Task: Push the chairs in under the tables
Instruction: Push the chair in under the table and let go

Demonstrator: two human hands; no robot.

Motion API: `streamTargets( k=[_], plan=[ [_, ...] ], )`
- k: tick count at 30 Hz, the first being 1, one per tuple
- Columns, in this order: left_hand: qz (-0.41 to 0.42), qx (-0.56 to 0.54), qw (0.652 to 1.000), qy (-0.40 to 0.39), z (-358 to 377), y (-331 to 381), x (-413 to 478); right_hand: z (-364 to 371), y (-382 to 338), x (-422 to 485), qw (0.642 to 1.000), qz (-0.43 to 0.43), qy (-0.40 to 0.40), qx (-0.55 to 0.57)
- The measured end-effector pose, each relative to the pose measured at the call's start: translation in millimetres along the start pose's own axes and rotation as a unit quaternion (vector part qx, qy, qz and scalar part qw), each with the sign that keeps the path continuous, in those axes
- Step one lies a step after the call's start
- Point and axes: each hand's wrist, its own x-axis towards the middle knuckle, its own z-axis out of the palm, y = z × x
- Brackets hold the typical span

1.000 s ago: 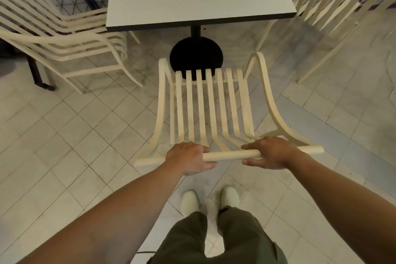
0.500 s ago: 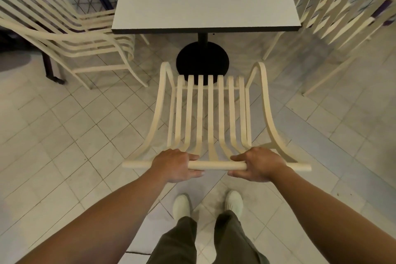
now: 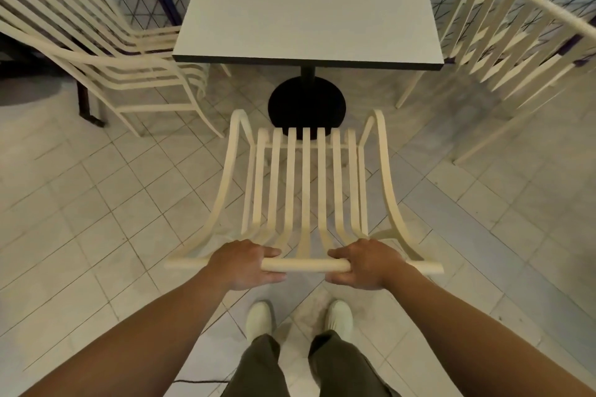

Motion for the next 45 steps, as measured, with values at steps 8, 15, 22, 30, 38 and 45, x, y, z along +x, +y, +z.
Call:
streamTargets(
  k=[8, 15, 22, 30, 38, 45],
  plan=[
    [0.008, 0.019, 0.993, -0.117, -12, -1, 9, -9, 13, -18, 0.997, 0.044, -0.063, 0.003],
    [0.023, 0.035, 0.993, -0.113, 1, -6, 0, 8, 0, -22, 0.996, 0.055, -0.068, 0.008],
    [0.020, 0.034, 0.993, -0.109, 12, -12, -15, 25, -14, -31, 0.997, 0.058, -0.055, 0.022],
    [0.014, 0.046, 0.994, -0.101, 21, -37, -35, 42, -24, -40, 0.998, 0.051, -0.034, 0.026],
    [0.007, 0.043, 0.996, -0.080, 30, -39, -39, 48, -11, -42, 0.996, 0.078, -0.035, 0.015],
    [0.005, 0.040, 0.997, -0.068, 28, -39, -36, 45, -11, -38, 0.996, 0.080, -0.035, 0.012]
  ],
)
